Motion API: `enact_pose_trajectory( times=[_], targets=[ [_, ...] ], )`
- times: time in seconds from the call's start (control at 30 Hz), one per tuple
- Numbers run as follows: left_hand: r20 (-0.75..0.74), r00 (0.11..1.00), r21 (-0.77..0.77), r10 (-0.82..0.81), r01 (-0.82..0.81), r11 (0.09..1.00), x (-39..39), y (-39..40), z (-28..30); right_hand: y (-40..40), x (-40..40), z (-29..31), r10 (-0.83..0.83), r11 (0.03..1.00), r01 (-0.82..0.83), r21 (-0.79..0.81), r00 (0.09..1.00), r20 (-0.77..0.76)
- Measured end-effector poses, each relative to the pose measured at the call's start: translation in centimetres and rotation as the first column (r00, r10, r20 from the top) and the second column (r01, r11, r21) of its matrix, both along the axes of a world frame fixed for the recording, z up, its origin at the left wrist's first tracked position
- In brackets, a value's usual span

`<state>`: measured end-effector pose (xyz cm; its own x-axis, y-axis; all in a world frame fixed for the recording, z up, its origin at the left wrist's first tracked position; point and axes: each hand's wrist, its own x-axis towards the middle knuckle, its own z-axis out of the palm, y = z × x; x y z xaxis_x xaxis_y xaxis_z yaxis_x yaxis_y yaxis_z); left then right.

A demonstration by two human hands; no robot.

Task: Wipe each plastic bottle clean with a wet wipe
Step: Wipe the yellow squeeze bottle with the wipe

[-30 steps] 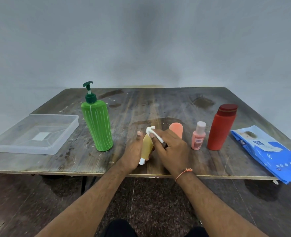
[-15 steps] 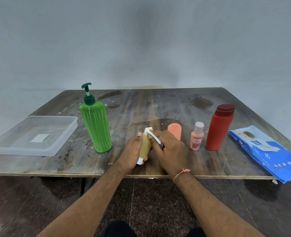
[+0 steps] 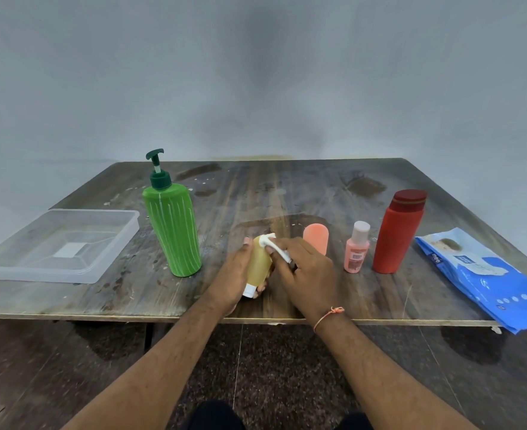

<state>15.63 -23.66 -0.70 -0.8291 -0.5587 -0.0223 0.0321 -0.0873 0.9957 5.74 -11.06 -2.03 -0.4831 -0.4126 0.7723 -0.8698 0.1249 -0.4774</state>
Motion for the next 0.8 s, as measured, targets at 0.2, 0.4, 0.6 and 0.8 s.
enact_pose_trajectory(
  times=[0.2,0.4,0.6,0.8],
  targets=[
    [-0.006,0.999,0.010,0.032,-0.032,0.999,0.2,-0.2,0.0,0.0,0.0,0.0,0.063,0.998,-0.063,0.026,0.998,0.019],
    [-0.019,0.999,0.096,0.044,-0.042,0.995,0.1,-1.3,-0.8,0.0,0.4,-0.4,0.174,0.982,-0.166,0.090,0.981,-0.090],
    [-0.008,1.000,0.047,0.021,-0.020,0.999,0.1,-0.6,-0.2,-0.3,-0.4,-0.3,0.018,0.999,-0.019,0.027,0.999,0.047],
    [-0.007,0.994,0.081,0.106,-0.105,0.991,-0.3,-1.4,-1.0,-0.1,-0.2,-0.3,0.091,0.994,-0.094,0.053,0.994,0.068]
  ],
)
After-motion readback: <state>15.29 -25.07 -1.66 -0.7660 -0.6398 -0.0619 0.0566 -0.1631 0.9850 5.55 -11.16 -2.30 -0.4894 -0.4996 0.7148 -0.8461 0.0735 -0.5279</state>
